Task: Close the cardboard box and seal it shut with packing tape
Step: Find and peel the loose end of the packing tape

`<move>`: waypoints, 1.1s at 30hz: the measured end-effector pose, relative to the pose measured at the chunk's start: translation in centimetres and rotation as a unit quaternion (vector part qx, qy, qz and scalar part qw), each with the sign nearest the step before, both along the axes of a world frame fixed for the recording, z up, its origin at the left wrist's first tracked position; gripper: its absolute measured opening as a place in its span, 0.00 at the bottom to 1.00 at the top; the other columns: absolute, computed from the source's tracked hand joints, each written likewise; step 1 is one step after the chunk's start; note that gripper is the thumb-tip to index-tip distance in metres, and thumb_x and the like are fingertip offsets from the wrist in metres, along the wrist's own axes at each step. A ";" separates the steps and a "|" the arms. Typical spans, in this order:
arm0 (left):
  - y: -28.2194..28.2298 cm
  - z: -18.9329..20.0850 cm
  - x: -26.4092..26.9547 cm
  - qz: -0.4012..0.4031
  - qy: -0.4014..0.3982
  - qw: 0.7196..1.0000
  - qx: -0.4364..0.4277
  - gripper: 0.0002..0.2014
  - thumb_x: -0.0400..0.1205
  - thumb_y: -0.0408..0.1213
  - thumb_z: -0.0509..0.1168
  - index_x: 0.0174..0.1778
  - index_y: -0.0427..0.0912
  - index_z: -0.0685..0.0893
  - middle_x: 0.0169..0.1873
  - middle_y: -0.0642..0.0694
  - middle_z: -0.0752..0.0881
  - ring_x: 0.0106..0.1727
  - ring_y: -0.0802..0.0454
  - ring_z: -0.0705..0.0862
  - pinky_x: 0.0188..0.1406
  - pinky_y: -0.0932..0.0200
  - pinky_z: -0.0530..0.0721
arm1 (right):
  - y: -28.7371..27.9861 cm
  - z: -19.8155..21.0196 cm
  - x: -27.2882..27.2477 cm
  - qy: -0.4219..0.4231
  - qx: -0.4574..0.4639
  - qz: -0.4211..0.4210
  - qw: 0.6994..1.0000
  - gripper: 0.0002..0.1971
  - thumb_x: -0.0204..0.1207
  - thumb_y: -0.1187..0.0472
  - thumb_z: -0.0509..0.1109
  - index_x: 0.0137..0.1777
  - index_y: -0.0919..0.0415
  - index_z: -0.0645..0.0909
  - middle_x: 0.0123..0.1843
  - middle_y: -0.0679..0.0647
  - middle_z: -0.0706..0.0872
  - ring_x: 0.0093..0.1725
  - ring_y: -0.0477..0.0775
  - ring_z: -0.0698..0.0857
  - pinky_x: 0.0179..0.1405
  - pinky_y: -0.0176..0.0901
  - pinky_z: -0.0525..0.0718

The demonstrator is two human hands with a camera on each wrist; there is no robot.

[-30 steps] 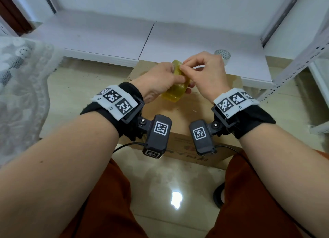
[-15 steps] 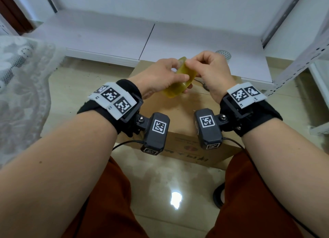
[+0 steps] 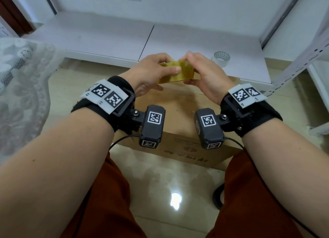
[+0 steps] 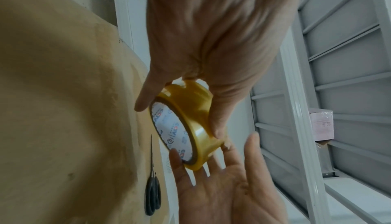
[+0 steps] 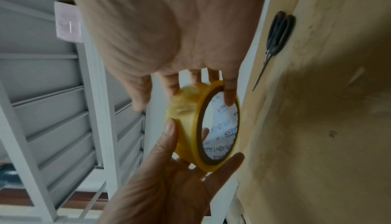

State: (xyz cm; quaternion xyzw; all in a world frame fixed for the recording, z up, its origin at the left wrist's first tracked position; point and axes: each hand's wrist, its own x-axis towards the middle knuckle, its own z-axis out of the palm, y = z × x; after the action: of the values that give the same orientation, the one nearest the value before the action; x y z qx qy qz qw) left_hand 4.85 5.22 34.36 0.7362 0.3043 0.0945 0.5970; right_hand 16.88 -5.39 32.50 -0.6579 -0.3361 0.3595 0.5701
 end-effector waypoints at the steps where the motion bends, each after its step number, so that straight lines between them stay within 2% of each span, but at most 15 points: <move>1: 0.1 0.0 0.0 -0.007 0.001 1.000 -0.001 0.07 0.81 0.39 0.68 0.38 0.49 0.80 0.46 0.48 0.82 0.50 0.49 0.80 0.57 0.41 0.84 | 0.1 -0.2 -0.1 -0.017 -0.005 -0.003 1.000 0.08 0.82 0.51 0.64 0.49 0.54 0.78 0.51 0.48 0.82 0.52 0.49 0.83 0.54 0.47 0.83; 3: 0.1 0.0 0.0 -0.022 0.006 1.000 -0.001 0.05 0.83 0.38 0.67 0.41 0.50 0.80 0.46 0.48 0.82 0.51 0.50 0.79 0.62 0.43 0.81 | 0.1 -0.5 -0.1 -0.031 -0.007 -0.021 0.999 0.06 0.79 0.54 0.70 0.44 0.53 0.78 0.48 0.47 0.82 0.50 0.51 0.84 0.48 0.44 0.84; 7: 0.2 0.1 0.0 -0.024 0.005 1.000 -0.013 0.05 0.84 0.38 0.64 0.42 0.50 0.81 0.47 0.48 0.81 0.54 0.50 0.78 0.65 0.45 0.78 | 0.1 -0.6 0.8 0.066 0.021 -0.009 0.998 0.04 0.77 0.64 0.71 0.43 0.55 0.80 0.50 0.51 0.81 0.46 0.51 0.84 0.43 0.44 0.81; 9: 0.3 0.1 0.0 -0.023 0.000 1.000 -0.011 0.05 0.84 0.38 0.64 0.43 0.50 0.81 0.45 0.49 0.81 0.52 0.50 0.78 0.61 0.47 0.78 | 0.1 -0.4 1.1 0.095 0.032 0.004 0.995 0.05 0.77 0.68 0.69 0.45 0.57 0.80 0.51 0.52 0.81 0.46 0.52 0.84 0.44 0.45 0.81; 11: 0.2 0.0 0.1 -0.024 -0.003 1.000 0.004 0.05 0.84 0.37 0.65 0.43 0.50 0.81 0.42 0.50 0.81 0.49 0.50 0.77 0.54 0.50 0.77 | 0.0 -0.3 1.1 0.117 0.033 0.019 0.992 0.06 0.78 0.70 0.67 0.45 0.58 0.80 0.48 0.53 0.82 0.45 0.51 0.85 0.47 0.45 0.83; 15: 0.1 -0.1 0.2 -0.030 -0.008 0.999 0.037 0.05 0.83 0.35 0.66 0.43 0.49 0.81 0.41 0.52 0.80 0.42 0.56 0.78 0.46 0.61 0.76 | -0.2 0.1 0.8 0.134 0.016 0.028 0.990 0.08 0.78 0.73 0.65 0.45 0.60 0.81 0.47 0.54 0.84 0.45 0.50 0.85 0.48 0.44 0.84; 17: 0.1 -0.2 0.2 -0.032 -0.014 0.998 0.049 0.05 0.83 0.35 0.66 0.43 0.50 0.82 0.45 0.54 0.81 0.45 0.57 0.80 0.47 0.63 0.78 | -0.2 0.3 0.6 0.132 0.013 0.017 0.991 0.09 0.77 0.74 0.64 0.43 0.60 0.80 0.46 0.55 0.84 0.45 0.50 0.84 0.46 0.43 0.85; 20: -0.2 -0.2 0.4 -0.033 -0.007 0.997 0.073 0.04 0.83 0.35 0.66 0.44 0.48 0.82 0.46 0.60 0.78 0.51 0.59 0.79 0.50 0.67 0.78 | -0.1 0.3 0.1 0.129 0.011 -0.004 0.992 0.10 0.75 0.74 0.64 0.38 0.59 0.78 0.43 0.52 0.83 0.45 0.50 0.83 0.54 0.51 0.84; 22: -0.3 -0.3 0.4 -0.031 -0.002 0.996 0.082 0.02 0.82 0.35 0.67 0.47 0.46 0.83 0.46 0.59 0.78 0.53 0.58 0.78 0.51 0.70 0.76 | 0.0 0.1 -0.1 0.139 0.003 -0.012 0.990 0.11 0.75 0.74 0.63 0.36 0.58 0.75 0.43 0.50 0.82 0.45 0.49 0.82 0.55 0.51 0.81; 25: -0.2 -0.3 0.4 -0.029 0.000 0.995 0.092 0.05 0.82 0.36 0.68 0.52 0.43 0.85 0.52 0.53 0.79 0.58 0.54 0.78 0.56 0.66 0.77 | 0.0 0.1 -0.1 0.175 0.012 -0.010 0.985 0.13 0.74 0.76 0.61 0.36 0.58 0.74 0.37 0.47 0.86 0.43 0.48 0.82 0.59 0.52 0.80; 27: -0.2 -0.2 0.4 -0.027 -0.002 0.995 0.095 0.07 0.82 0.36 0.67 0.54 0.41 0.85 0.54 0.52 0.78 0.57 0.55 0.78 0.57 0.66 0.76 | 0.0 0.3 -0.1 0.191 0.024 -0.010 0.981 0.14 0.74 0.78 0.60 0.36 0.59 0.75 0.32 0.43 0.88 0.43 0.49 0.83 0.63 0.54 0.80; 28: -0.2 -0.1 0.3 -0.025 -0.002 0.995 0.096 0.07 0.82 0.37 0.67 0.55 0.41 0.84 0.54 0.52 0.78 0.57 0.55 0.78 0.57 0.66 0.76 | 0.0 0.4 -0.1 0.197 0.028 -0.014 0.980 0.14 0.74 0.79 0.60 0.36 0.60 0.75 0.32 0.43 0.88 0.43 0.49 0.83 0.63 0.53 0.81; 33: -0.1 -0.4 0.4 -0.014 0.002 0.996 0.093 0.09 0.81 0.39 0.69 0.56 0.44 0.83 0.63 0.51 0.78 0.63 0.53 0.79 0.63 0.57 0.79 | -0.2 0.9 -0.5 0.196 0.032 -0.022 0.980 0.14 0.75 0.81 0.57 0.38 0.62 0.75 0.45 0.49 0.81 0.45 0.48 0.82 0.49 0.44 0.84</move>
State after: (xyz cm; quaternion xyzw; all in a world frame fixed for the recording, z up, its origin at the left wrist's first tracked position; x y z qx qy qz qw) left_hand 5.28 5.14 33.95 0.7931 0.2846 0.1128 0.5266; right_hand 16.36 -5.62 33.40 -0.5631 -0.2145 0.4586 0.6531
